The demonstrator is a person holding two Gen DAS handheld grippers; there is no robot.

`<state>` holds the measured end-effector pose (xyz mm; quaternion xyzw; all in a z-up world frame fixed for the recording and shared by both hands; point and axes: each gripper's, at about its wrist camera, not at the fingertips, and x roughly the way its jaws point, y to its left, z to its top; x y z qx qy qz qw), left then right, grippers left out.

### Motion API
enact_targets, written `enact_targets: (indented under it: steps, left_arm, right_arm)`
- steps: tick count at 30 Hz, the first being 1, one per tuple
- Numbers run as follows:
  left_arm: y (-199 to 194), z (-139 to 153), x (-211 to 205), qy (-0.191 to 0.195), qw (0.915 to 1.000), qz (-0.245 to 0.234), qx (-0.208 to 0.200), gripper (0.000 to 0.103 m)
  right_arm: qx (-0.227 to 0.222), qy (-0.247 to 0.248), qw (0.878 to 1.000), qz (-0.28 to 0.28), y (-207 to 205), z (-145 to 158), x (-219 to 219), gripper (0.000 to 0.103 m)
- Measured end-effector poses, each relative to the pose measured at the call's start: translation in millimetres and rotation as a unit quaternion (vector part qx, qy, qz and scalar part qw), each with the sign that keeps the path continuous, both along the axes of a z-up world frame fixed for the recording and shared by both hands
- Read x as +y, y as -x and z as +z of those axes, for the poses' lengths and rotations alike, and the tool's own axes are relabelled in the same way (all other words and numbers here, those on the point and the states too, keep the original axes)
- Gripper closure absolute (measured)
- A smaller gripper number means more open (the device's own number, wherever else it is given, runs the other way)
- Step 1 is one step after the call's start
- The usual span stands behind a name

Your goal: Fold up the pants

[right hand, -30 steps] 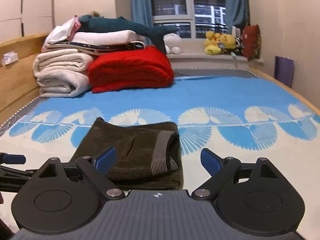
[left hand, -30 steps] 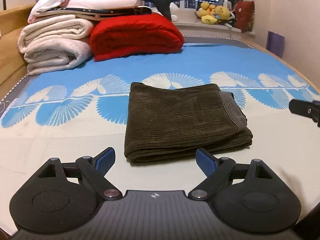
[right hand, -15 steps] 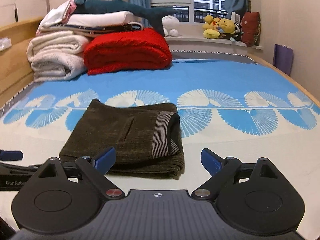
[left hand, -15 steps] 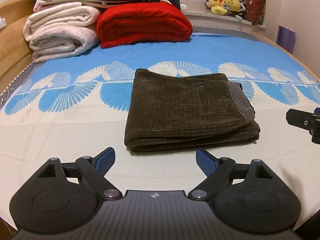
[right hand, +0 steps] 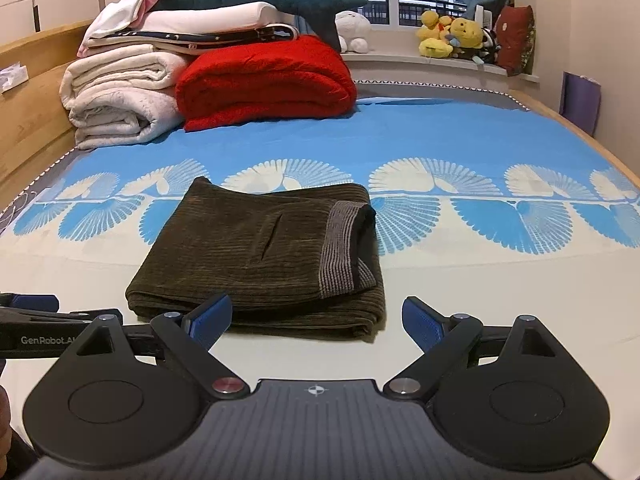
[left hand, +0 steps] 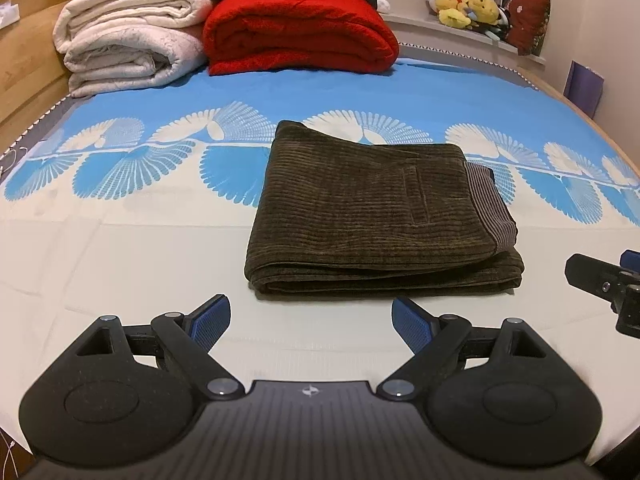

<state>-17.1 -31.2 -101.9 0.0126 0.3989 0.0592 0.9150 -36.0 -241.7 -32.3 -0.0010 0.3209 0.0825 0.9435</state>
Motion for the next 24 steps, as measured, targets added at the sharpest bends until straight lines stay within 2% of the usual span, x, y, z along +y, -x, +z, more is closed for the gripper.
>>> enact_targets:
  steps: [24]
  left_arm:
    - [-0.5,0.0,-0.3,-0.003,1.0000,-0.005,-0.002,0.012]
  right_arm:
    - [0.007,0.001,1.000,0.005,-1.9,-3.6,4.2,0.010]
